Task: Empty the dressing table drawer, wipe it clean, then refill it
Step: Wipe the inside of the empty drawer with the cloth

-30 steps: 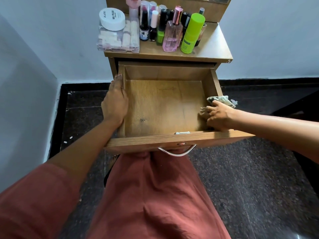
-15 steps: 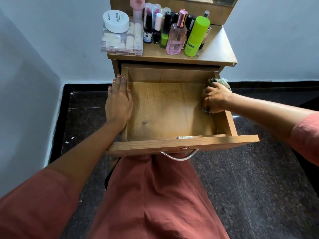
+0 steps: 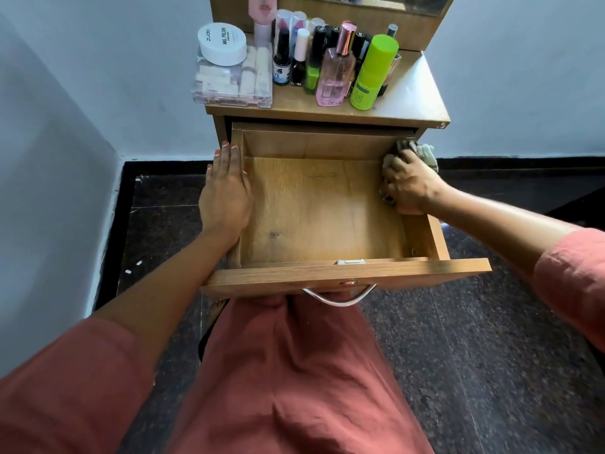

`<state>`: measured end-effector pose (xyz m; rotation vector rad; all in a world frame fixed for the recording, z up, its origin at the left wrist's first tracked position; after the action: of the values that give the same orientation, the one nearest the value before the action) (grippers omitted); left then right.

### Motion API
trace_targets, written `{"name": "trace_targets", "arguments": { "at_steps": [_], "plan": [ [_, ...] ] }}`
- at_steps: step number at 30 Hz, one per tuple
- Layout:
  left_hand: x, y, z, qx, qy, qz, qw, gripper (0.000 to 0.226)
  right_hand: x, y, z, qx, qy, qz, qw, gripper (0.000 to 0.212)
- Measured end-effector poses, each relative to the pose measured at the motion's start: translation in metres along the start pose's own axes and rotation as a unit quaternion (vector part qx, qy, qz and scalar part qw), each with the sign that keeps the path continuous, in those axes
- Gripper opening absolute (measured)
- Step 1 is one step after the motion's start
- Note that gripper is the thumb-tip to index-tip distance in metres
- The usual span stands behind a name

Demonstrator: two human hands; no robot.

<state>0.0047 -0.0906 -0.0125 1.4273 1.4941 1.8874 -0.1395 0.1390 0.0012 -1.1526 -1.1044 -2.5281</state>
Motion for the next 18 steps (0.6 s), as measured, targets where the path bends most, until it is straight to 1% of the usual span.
{"name": "trace_targets", "arguments": {
  "at_steps": [3, 6, 9, 14, 18],
  "plan": [
    [0.0, -0.001, 0.0, 0.004, -0.005, 0.012, 1.0, 0.047, -0.018, -0.003, 0.026, -0.031, 0.031, -0.015, 0.999, 0.038],
    [0.0, -0.001, 0.001, 0.004, -0.005, 0.019, 1.0, 0.047, -0.032, -0.006, 0.043, -0.092, 0.056, -0.059, 0.992, 0.034],
    [-0.001, -0.002, 0.0, 0.006, -0.005, 0.029, 1.0, 0.047, -0.041, -0.006, 0.052, -0.136, 0.064, -0.064, 0.987, 0.03],
    [-0.002, -0.003, 0.0, 0.004, -0.007, 0.033, 0.999, 0.047, -0.037, 0.001, 0.043, -0.137, 0.025, -0.079, 0.987, 0.034],
    [-0.002, -0.004, 0.0, 0.001, -0.006, 0.032, 0.999, 0.047, -0.015, -0.001, 0.014, -0.102, -0.009, -0.057, 0.993, 0.038]
  ]
}}
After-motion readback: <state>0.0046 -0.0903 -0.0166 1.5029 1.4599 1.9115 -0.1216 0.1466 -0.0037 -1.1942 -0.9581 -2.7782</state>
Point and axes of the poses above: each hand's wrist, its own z-axis away from the middle knuckle, its own y-axis out of the back of the hand, x = y × z, the point moved 5 cm from there along -z, towards the middle knuckle, and after that the axes turned 1 degree about -y, right-handed, at the moved point
